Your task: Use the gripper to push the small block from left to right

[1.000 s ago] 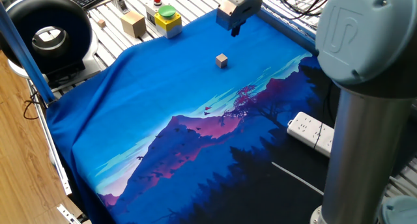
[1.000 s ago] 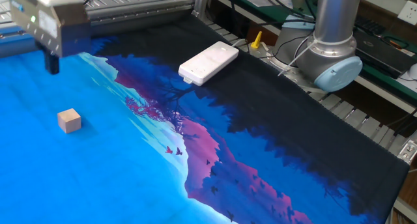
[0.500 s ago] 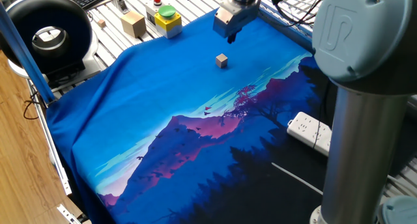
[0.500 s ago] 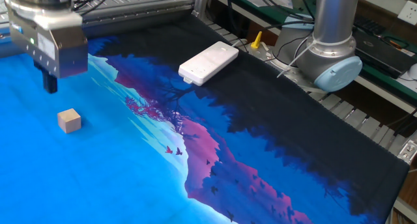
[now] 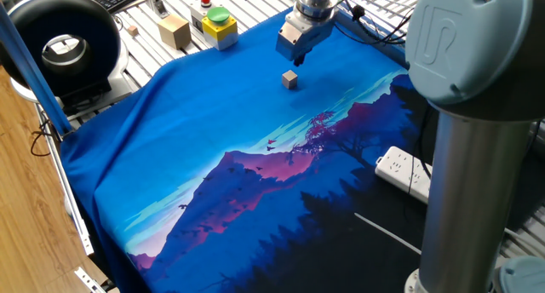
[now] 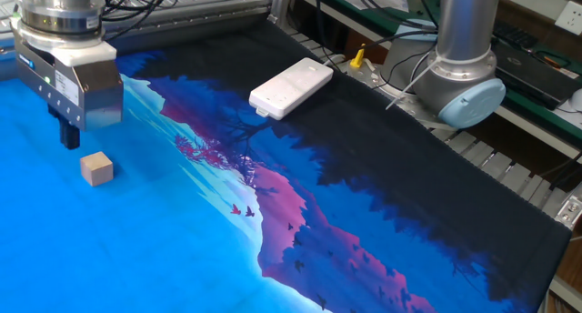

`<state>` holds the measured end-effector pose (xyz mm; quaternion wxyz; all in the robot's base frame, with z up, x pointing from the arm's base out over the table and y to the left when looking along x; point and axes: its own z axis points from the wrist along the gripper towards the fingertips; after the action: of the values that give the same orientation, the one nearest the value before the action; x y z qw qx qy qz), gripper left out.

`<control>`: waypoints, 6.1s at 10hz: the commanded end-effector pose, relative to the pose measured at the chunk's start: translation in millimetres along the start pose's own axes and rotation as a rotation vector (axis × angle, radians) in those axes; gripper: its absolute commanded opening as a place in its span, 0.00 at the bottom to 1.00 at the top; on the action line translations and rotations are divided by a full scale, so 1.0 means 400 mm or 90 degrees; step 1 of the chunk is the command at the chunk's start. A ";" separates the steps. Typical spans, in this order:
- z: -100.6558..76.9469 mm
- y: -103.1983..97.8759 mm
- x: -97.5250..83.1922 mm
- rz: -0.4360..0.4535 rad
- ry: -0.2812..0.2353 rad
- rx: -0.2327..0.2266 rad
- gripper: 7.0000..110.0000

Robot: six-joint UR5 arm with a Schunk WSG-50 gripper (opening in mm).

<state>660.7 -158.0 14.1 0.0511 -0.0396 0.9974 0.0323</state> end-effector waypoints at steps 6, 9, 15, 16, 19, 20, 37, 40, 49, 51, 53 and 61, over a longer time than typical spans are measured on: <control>0.006 0.004 0.025 0.016 0.003 -0.003 0.00; 0.021 0.011 0.039 0.021 -0.003 -0.004 0.00; 0.045 0.041 0.038 0.029 -0.015 0.000 0.00; 0.042 0.043 0.039 0.029 -0.015 -0.001 0.00; 0.034 0.052 0.038 0.033 -0.015 -0.003 0.00; 0.036 0.059 0.037 0.035 -0.015 -0.003 0.00; 0.045 0.179 0.036 0.081 -0.021 0.003 0.00; 0.050 0.200 0.036 0.090 -0.025 0.000 0.00; 0.062 0.303 0.034 0.124 -0.037 -0.003 0.00; 0.077 0.314 0.031 0.127 -0.045 -0.003 0.00; 0.081 0.334 0.032 0.131 -0.048 0.002 0.00; 0.085 0.431 0.035 0.161 -0.053 0.008 0.00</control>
<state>636.4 1.2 -11.4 0.0854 0.0752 0.9930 0.0303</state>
